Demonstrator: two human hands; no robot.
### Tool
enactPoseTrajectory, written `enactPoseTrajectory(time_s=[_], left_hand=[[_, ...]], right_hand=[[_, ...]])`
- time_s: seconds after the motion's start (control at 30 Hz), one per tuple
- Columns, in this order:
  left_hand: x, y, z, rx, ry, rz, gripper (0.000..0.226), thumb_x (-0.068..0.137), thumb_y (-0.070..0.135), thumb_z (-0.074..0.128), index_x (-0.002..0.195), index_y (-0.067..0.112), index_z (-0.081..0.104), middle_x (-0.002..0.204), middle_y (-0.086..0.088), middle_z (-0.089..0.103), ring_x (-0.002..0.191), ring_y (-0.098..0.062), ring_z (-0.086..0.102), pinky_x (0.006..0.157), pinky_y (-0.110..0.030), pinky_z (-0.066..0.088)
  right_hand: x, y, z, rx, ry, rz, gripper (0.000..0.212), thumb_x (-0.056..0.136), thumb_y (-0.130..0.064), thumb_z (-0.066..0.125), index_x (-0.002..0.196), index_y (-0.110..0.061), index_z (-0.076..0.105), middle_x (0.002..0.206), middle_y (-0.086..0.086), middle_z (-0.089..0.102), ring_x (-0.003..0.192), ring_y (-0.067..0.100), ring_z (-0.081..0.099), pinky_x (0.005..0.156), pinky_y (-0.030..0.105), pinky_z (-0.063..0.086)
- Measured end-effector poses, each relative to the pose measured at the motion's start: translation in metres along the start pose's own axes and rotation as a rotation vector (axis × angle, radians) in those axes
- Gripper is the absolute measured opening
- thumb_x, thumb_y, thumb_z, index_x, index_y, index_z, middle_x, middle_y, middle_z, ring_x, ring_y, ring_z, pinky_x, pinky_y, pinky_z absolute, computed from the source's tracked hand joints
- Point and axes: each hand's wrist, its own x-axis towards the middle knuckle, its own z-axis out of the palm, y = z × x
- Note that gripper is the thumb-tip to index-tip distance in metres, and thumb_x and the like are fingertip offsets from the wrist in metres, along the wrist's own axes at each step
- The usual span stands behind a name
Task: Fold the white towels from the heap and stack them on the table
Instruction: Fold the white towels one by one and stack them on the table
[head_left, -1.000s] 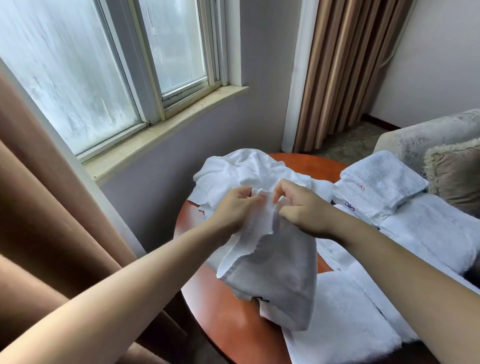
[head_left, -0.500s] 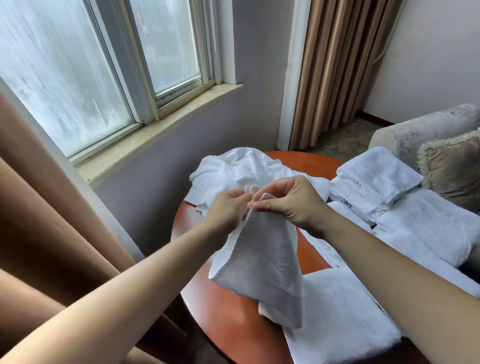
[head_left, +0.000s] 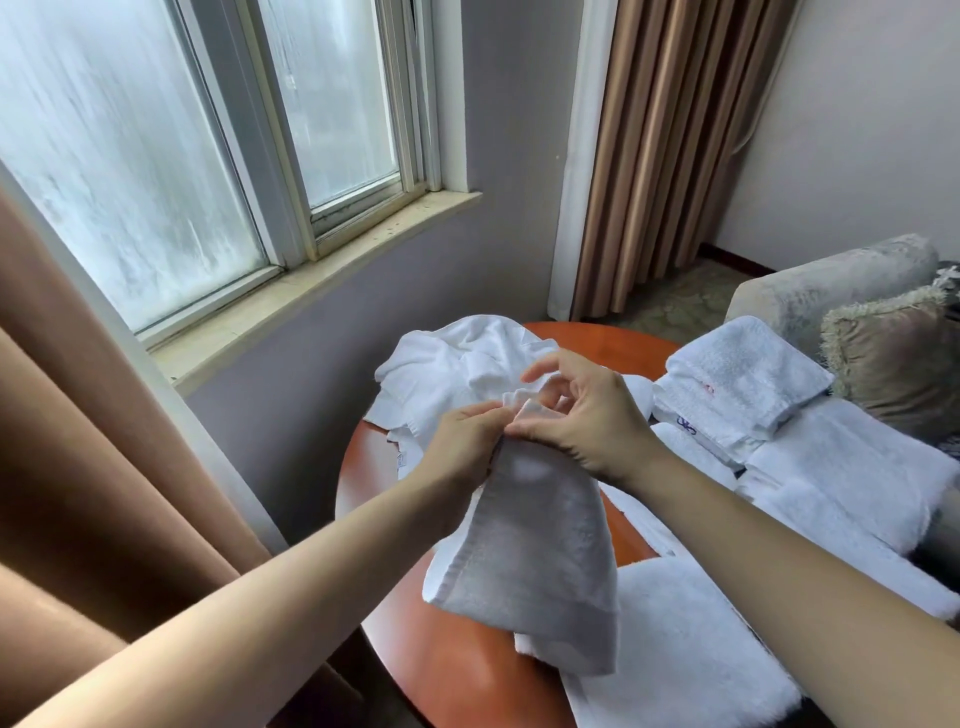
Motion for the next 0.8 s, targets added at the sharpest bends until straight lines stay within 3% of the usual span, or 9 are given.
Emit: enactPoseTrajectory(time_s=[0.1,0.2,0.27,0.4,0.47,0.53,0.6,0.7,0.8], left_hand=[[-0.004,-0.004,-0.008,-0.072,-0.099,0.021,0.027,0.061,0.017,0.055,0.082,0.000,0.059,0.083,-0.015,0.048,0.075,-0.025,0.047,0.066,-0.032,0.037],[-0.010,-0.006,-0.014,-0.009,-0.241,0.113,0.028,0.063,0.007,0.060,0.088,-0.006,0.059,0.084,-0.015,0.055,0.082,-0.025,0.054,0.073,-0.031,0.044],[-0.012,-0.005,-0.011,0.135,-0.204,0.215,0.018,0.072,0.000,0.074,0.084,0.002,0.061,0.077,-0.008,0.060,0.075,-0.017,0.058,0.068,-0.026,0.048],[-0.004,-0.012,-0.005,0.237,-0.082,0.319,0.041,0.073,-0.005,0.077,0.059,0.016,0.044,0.056,0.009,0.038,0.057,-0.006,0.035,0.054,-0.021,0.029],[-0.003,-0.014,-0.007,0.178,-0.097,0.312,0.028,0.069,0.001,0.074,0.060,0.007,0.048,0.061,-0.001,0.041,0.063,-0.014,0.040,0.060,-0.028,0.033],[-0.005,-0.009,-0.010,0.132,-0.122,0.265,0.012,0.066,0.002,0.071,0.068,0.001,0.060,0.066,-0.009,0.053,0.068,-0.020,0.050,0.066,-0.034,0.041],[-0.005,-0.003,-0.017,0.122,-0.120,0.240,0.013,0.062,0.001,0.070,0.066,0.013,0.068,0.066,-0.008,0.061,0.066,-0.021,0.057,0.067,-0.032,0.047],[0.001,0.004,-0.029,0.159,-0.111,0.258,0.013,0.061,0.000,0.070,0.070,0.010,0.069,0.067,-0.009,0.063,0.065,-0.020,0.059,0.065,-0.029,0.049],[0.005,0.005,-0.035,0.176,-0.048,0.269,0.020,0.061,0.001,0.070,0.078,-0.005,0.062,0.068,-0.011,0.059,0.066,-0.021,0.056,0.067,-0.030,0.047]], right_hand=[[0.001,-0.001,-0.002,0.049,0.040,-0.012,0.041,0.065,-0.014,0.088,0.081,-0.029,0.054,0.062,-0.010,0.047,0.056,0.001,0.041,0.058,0.014,0.039],[0.003,0.000,-0.004,0.109,0.050,-0.036,0.042,0.064,-0.007,0.087,0.079,-0.027,0.053,0.062,-0.011,0.045,0.056,0.000,0.040,0.057,0.013,0.038],[0.002,0.002,-0.003,0.107,0.062,-0.053,0.044,0.063,-0.006,0.087,0.076,-0.026,0.051,0.064,-0.010,0.044,0.058,0.000,0.039,0.057,0.014,0.037],[-0.002,0.006,0.004,0.071,0.089,-0.057,0.046,0.062,-0.012,0.089,0.078,-0.027,0.048,0.070,-0.010,0.046,0.062,-0.003,0.043,0.060,0.009,0.037],[-0.004,0.009,-0.001,0.050,-0.001,0.000,0.053,0.062,-0.021,0.090,0.097,-0.034,0.051,0.091,-0.012,0.054,0.081,-0.008,0.049,0.072,0.005,0.039],[-0.006,0.015,-0.012,0.012,-0.265,0.125,0.065,0.068,-0.023,0.087,0.120,-0.035,0.050,0.115,-0.017,0.056,0.109,-0.012,0.049,0.090,0.006,0.040],[-0.011,0.024,-0.020,-0.015,-0.486,0.223,0.050,0.070,-0.014,0.085,0.112,-0.027,0.060,0.107,-0.013,0.065,0.103,-0.004,0.059,0.090,0.019,0.050],[-0.018,0.038,-0.022,-0.125,-0.467,0.226,0.027,0.067,-0.014,0.079,0.085,-0.028,0.065,0.079,-0.012,0.066,0.077,0.003,0.062,0.073,0.028,0.051],[-0.021,0.049,-0.018,-0.138,-0.491,0.270,0.038,0.063,-0.021,0.072,0.100,-0.029,0.064,0.091,-0.011,0.069,0.087,0.010,0.066,0.077,0.031,0.054]])
